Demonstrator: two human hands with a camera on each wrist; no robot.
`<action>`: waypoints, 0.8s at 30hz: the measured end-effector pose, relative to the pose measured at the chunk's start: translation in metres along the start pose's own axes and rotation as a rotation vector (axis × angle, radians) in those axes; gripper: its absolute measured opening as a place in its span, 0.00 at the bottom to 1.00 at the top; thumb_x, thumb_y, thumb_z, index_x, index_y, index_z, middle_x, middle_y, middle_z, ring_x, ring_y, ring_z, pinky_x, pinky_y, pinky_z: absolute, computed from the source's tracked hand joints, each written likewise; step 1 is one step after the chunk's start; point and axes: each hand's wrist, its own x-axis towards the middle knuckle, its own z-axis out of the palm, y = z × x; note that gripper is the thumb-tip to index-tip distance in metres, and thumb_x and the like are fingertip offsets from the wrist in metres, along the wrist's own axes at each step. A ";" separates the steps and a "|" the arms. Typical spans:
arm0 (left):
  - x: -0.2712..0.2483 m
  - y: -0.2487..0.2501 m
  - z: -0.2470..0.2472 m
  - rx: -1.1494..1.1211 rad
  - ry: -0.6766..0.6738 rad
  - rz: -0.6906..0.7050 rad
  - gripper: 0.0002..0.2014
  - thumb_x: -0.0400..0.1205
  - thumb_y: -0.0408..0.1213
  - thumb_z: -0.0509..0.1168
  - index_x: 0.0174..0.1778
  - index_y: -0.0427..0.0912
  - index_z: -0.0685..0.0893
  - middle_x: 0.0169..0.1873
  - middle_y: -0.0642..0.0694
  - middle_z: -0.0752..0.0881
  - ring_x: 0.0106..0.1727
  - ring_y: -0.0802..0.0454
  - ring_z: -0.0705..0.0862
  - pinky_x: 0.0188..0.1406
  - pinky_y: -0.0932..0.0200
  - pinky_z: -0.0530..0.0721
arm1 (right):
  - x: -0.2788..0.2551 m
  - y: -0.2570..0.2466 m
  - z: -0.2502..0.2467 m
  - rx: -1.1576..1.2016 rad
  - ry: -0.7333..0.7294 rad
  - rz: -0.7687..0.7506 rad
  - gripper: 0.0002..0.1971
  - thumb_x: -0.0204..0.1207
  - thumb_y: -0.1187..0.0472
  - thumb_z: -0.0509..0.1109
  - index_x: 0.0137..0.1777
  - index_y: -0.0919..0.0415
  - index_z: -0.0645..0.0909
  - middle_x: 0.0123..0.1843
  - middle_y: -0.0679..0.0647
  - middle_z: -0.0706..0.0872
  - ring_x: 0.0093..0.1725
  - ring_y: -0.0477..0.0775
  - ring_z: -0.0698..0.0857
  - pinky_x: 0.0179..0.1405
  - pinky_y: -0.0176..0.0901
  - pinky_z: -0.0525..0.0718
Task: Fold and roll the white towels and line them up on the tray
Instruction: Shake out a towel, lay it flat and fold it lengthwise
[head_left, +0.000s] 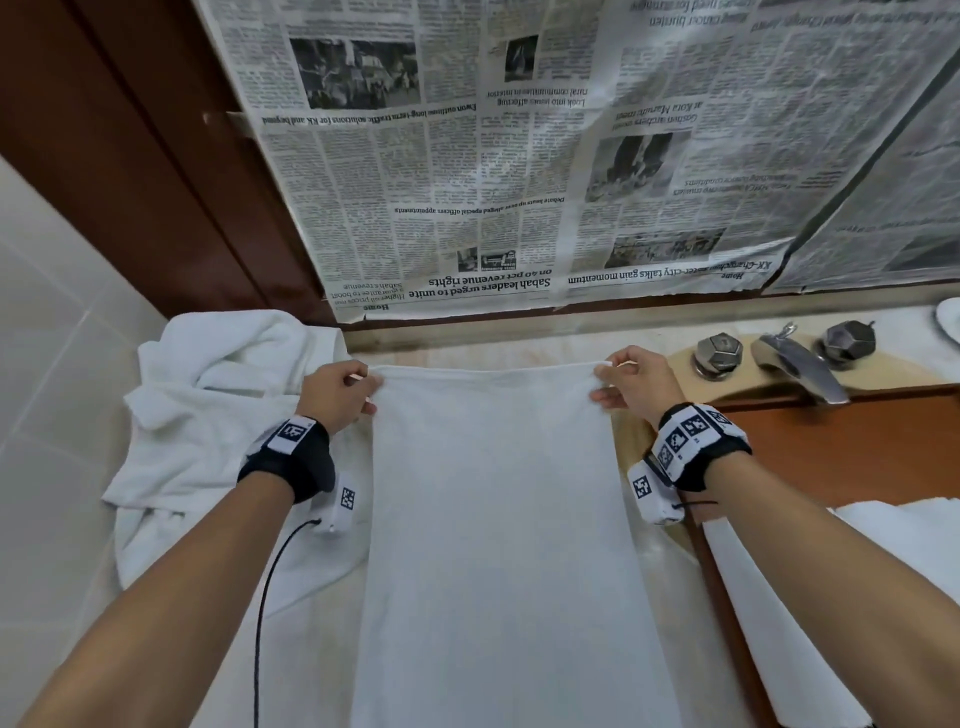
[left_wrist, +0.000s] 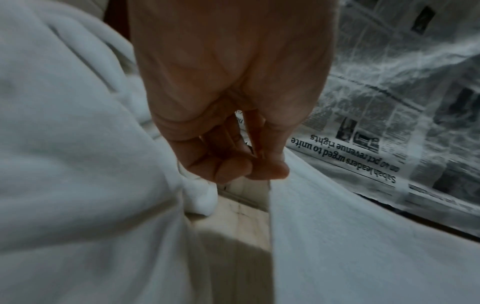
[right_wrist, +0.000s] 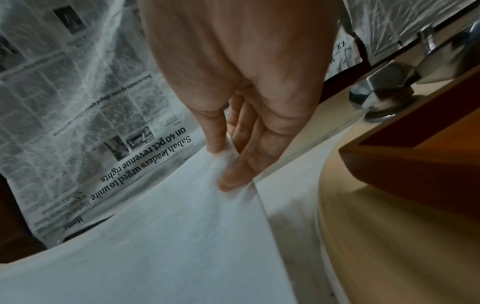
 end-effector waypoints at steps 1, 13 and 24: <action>0.007 -0.001 0.005 -0.017 0.007 -0.019 0.06 0.82 0.40 0.72 0.44 0.43 0.84 0.35 0.43 0.87 0.26 0.55 0.88 0.24 0.64 0.81 | 0.007 0.002 0.001 0.006 -0.001 0.008 0.07 0.79 0.67 0.74 0.45 0.63 0.77 0.43 0.69 0.87 0.38 0.67 0.91 0.37 0.54 0.90; 0.068 -0.023 0.040 0.256 0.065 -0.018 0.08 0.81 0.49 0.68 0.45 0.50 0.87 0.31 0.50 0.90 0.44 0.51 0.88 0.47 0.59 0.84 | 0.061 0.018 0.021 -0.036 0.090 0.103 0.08 0.76 0.65 0.71 0.38 0.57 0.76 0.43 0.69 0.90 0.37 0.64 0.91 0.46 0.62 0.91; -0.022 -0.040 0.096 0.500 -0.079 0.355 0.31 0.83 0.50 0.60 0.82 0.41 0.69 0.80 0.36 0.69 0.80 0.35 0.66 0.79 0.42 0.66 | -0.025 0.056 0.054 -0.814 -0.215 -0.285 0.33 0.84 0.51 0.64 0.85 0.61 0.58 0.87 0.57 0.57 0.85 0.58 0.57 0.83 0.52 0.58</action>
